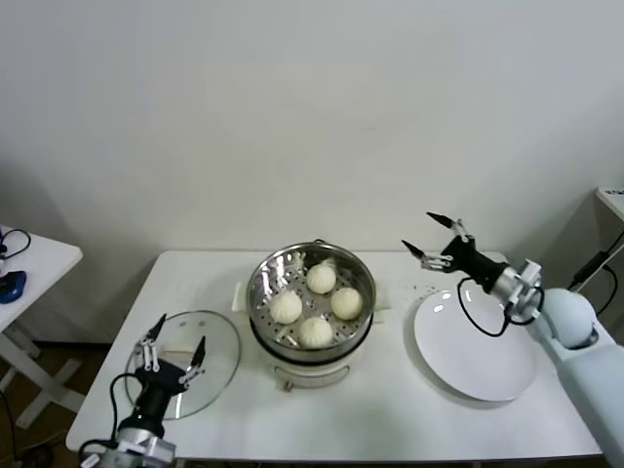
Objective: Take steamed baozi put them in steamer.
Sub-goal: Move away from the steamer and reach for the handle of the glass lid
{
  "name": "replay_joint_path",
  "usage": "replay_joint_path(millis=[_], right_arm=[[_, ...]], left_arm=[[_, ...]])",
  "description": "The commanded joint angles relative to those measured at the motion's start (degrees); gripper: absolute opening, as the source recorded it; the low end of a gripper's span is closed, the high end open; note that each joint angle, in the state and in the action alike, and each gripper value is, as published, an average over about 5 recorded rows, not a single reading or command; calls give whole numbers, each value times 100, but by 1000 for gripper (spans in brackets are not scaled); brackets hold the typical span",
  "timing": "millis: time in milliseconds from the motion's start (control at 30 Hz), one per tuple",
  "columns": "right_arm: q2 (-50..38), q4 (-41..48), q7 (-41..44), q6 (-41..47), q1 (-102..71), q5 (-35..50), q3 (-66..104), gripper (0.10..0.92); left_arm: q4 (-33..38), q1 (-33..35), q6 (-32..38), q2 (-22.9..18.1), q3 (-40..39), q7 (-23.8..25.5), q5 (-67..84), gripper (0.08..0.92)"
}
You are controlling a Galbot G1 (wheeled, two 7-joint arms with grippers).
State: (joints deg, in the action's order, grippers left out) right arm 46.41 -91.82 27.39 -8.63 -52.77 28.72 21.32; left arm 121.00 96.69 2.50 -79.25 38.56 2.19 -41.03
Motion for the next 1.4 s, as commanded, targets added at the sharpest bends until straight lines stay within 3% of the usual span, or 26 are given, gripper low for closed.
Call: replay_joint_path(millis=[33,300,700,1400], right_arm=[[1288,-306,-681,-437,-1816,-160,1500,823],[1603,-439,-637,-535,-2217,-282,1772,823],[1757,-505,-599,-540,-2419,-391,1954,823],[1867,-395,-431,-549,-2450,-586,2011,823]], left_arm=[[-393,-11,-289,62,157,182,-3529,823],[-1043,-518,-218,-15,108,144,-4537,823],[-2162,-1127,-149,3,122,-26,-4346,823],[-2860,-1960,-133,92,57,-89,-3973,823]])
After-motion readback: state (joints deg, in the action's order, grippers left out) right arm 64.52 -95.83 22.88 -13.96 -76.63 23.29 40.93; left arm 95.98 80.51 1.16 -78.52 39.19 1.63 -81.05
